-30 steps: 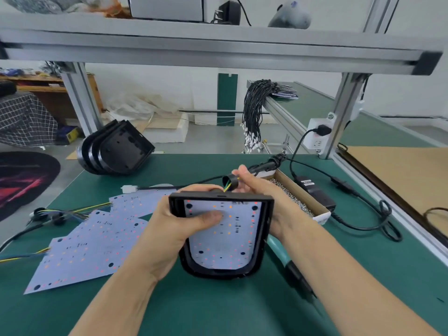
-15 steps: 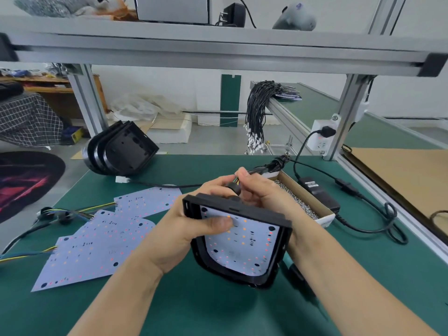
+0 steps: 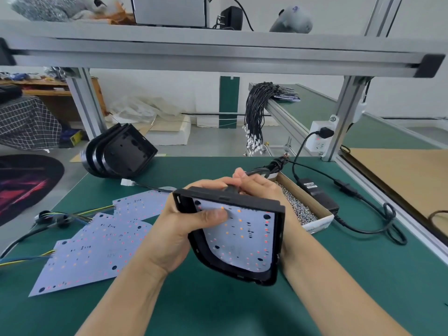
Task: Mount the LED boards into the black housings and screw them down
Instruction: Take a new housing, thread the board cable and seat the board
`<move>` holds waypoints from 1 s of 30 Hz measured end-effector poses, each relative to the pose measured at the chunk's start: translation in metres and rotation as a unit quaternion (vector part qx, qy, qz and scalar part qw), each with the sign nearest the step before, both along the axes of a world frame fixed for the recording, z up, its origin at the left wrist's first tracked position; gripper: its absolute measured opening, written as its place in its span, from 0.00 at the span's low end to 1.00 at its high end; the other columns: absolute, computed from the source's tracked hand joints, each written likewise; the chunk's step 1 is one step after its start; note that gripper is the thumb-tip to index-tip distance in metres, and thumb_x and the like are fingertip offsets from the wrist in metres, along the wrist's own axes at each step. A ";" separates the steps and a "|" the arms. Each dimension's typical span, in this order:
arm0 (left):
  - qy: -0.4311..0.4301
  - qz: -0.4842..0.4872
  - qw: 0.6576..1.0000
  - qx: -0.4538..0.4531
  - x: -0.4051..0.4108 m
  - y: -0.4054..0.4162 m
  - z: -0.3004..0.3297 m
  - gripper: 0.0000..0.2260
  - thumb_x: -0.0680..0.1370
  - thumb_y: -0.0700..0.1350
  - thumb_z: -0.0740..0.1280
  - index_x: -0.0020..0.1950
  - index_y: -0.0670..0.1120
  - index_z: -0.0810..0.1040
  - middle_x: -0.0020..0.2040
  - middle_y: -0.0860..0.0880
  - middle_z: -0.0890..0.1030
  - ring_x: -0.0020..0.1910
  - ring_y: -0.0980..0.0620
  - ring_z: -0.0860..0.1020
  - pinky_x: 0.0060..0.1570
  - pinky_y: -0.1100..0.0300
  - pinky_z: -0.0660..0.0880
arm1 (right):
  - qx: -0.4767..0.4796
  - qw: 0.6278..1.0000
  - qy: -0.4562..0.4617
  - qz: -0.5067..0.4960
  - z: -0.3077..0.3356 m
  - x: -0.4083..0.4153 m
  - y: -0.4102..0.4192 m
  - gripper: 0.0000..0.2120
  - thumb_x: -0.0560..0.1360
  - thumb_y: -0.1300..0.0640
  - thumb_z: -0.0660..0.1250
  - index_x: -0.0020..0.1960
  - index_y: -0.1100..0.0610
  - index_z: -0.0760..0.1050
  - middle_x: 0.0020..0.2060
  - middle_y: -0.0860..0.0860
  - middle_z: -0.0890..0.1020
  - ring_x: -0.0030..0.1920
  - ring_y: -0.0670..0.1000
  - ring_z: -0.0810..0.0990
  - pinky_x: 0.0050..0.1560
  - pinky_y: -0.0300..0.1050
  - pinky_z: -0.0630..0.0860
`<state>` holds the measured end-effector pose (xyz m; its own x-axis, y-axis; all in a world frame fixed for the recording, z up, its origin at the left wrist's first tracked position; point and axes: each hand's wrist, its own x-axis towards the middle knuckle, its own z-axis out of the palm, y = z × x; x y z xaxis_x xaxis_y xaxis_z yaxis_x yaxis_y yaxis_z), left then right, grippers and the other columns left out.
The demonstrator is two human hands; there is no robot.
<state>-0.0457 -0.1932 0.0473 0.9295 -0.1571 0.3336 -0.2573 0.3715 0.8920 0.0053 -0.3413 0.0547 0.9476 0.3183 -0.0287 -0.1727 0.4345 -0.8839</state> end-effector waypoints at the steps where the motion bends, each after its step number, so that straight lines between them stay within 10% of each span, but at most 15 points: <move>1: -0.003 0.004 1.000 0.007 0.000 0.000 0.001 0.14 0.63 0.38 0.73 0.49 0.41 0.83 0.57 0.41 0.82 0.59 0.41 0.79 0.55 0.56 0.76 | 0.009 1.000 0.004 -0.008 0.000 0.000 0.002 0.12 0.71 0.54 0.70 0.35 0.59 0.72 0.27 0.53 0.73 0.26 0.49 0.74 0.28 0.37 0.72; 9: -0.085 0.004 0.989 0.119 -0.012 0.003 0.013 0.12 0.61 0.40 0.74 0.44 0.44 0.84 0.41 0.46 0.82 0.41 0.50 0.79 0.43 0.62 0.75 | -0.004 0.996 -0.002 -0.088 0.004 0.008 0.011 0.15 0.72 0.63 0.71 0.27 0.59 0.76 0.21 0.51 0.73 0.19 0.44 0.70 0.22 0.33 0.70; 16: -0.041 0.051 0.990 0.122 -0.004 0.005 -0.004 0.15 0.62 0.37 0.76 0.47 0.47 0.84 0.62 0.51 0.80 0.66 0.56 0.74 0.57 0.66 0.72 | 0.030 0.998 0.037 -0.028 0.008 0.016 -0.001 0.10 0.74 0.52 0.68 0.37 0.56 0.76 0.25 0.48 0.76 0.23 0.42 0.74 0.24 0.33 0.72; 23: -0.031 0.016 0.987 0.154 -0.001 0.006 -0.004 0.28 0.65 0.39 0.77 0.63 0.54 0.78 0.55 0.50 0.83 0.57 0.55 0.80 0.53 0.68 0.73 | -0.058 0.998 -0.014 0.001 0.001 0.009 -0.006 0.13 0.61 0.47 0.73 0.38 0.55 0.78 0.25 0.47 0.75 0.25 0.43 0.75 0.27 0.33 0.72; 30: -0.042 -0.011 0.990 0.137 -0.004 0.004 -0.002 0.23 0.66 0.40 0.75 0.61 0.48 0.78 0.52 0.48 0.83 0.51 0.53 0.80 0.50 0.66 0.74 | -0.022 1.000 0.009 -0.007 0.005 0.006 0.000 0.13 0.77 0.55 0.65 0.36 0.57 0.79 0.24 0.48 0.71 0.21 0.42 0.68 0.23 0.33 0.69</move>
<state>-0.0497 -0.1894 0.0453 0.8958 -0.2725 0.3510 -0.3289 0.1246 0.9361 0.0108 -0.3415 0.0595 0.9509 0.3038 -0.0592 -0.1828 0.3968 -0.8995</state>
